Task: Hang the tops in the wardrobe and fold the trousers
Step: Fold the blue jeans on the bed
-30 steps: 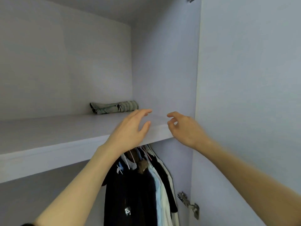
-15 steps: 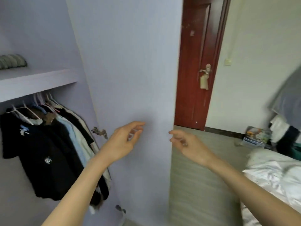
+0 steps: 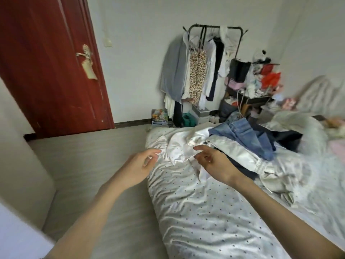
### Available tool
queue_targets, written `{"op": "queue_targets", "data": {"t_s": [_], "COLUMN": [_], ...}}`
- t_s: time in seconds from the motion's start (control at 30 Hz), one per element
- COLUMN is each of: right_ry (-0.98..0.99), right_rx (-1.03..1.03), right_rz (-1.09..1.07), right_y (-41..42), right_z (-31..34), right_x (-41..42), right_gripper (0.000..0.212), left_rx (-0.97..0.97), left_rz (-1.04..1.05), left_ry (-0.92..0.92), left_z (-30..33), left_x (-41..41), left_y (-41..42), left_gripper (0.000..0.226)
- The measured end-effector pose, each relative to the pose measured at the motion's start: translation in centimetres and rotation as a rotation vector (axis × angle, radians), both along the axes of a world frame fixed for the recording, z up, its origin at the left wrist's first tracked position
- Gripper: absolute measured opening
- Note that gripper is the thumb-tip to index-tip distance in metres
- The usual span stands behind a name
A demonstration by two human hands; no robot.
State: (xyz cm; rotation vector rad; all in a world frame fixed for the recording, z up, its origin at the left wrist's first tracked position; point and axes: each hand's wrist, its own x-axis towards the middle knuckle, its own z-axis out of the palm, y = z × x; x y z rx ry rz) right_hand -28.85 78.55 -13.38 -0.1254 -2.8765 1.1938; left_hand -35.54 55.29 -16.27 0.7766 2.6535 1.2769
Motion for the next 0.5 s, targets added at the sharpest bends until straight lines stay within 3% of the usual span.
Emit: {"op": "queue_targets", "data": {"t_s": [0.3, 0.5], "right_ry": [-0.093, -0.225], "right_rx": [0.014, 0.054], "right_rz": [-0.325, -0.524], "right_y": [14.2, 23.6], "right_z": [-5.9, -10.5], "right_x": [-4.3, -14.5], "right_gripper": [0.033, 0.033], "left_rx": [-0.085, -0.164], "left_rz": [-0.286, -0.436], "left_ry": [-0.112, -0.189], "left_z": [-5.9, -10.6], "left_x": [-9.8, -22.0], "left_y": [16.7, 27.2], "left_gripper": [0.024, 0.027]}}
